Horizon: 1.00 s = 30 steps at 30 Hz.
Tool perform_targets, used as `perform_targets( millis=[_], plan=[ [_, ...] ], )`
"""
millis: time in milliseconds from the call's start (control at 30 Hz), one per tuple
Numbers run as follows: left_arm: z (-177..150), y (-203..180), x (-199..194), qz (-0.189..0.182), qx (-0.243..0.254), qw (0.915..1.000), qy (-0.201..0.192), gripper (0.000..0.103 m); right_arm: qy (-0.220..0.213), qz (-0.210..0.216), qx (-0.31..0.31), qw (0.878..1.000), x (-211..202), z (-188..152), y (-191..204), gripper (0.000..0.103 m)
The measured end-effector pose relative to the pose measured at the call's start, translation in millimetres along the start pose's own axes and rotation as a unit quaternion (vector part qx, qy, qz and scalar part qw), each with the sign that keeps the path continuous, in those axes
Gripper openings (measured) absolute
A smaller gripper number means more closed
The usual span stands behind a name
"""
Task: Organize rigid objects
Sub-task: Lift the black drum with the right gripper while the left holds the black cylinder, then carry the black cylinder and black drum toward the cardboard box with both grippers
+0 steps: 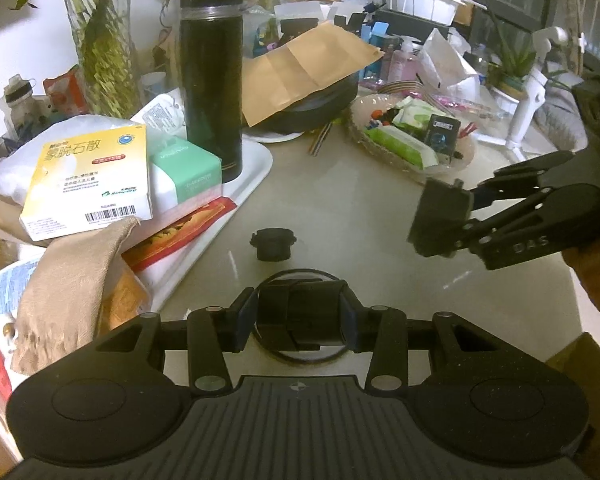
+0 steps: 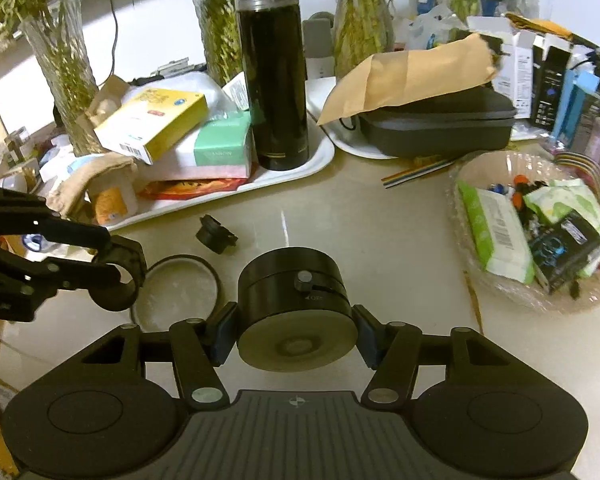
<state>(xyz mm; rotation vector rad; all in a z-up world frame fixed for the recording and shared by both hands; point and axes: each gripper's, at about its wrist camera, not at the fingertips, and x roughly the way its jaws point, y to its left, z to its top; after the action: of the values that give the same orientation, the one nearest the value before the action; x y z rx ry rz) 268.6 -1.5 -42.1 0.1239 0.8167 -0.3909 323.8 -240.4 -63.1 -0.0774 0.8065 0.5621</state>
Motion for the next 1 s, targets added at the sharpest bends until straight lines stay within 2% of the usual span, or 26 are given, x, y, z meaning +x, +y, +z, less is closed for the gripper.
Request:
perform_targets(
  millis=[467,1000],
  plan=[
    [-11.5,-27.7,-55.7,0.001,-0.006,0.9976,-0.069,0.043,-0.036,-0.016,0.034,0.999,-65.2,-30.4,10.0,0.062],
    [-29.4,-53.2,-101.1,-0.026,0.005,0.9967,-0.076,0.043,-0.086,0.007,0.079,0.993,-117.4,-55.0,30.1,0.063]
  ],
)
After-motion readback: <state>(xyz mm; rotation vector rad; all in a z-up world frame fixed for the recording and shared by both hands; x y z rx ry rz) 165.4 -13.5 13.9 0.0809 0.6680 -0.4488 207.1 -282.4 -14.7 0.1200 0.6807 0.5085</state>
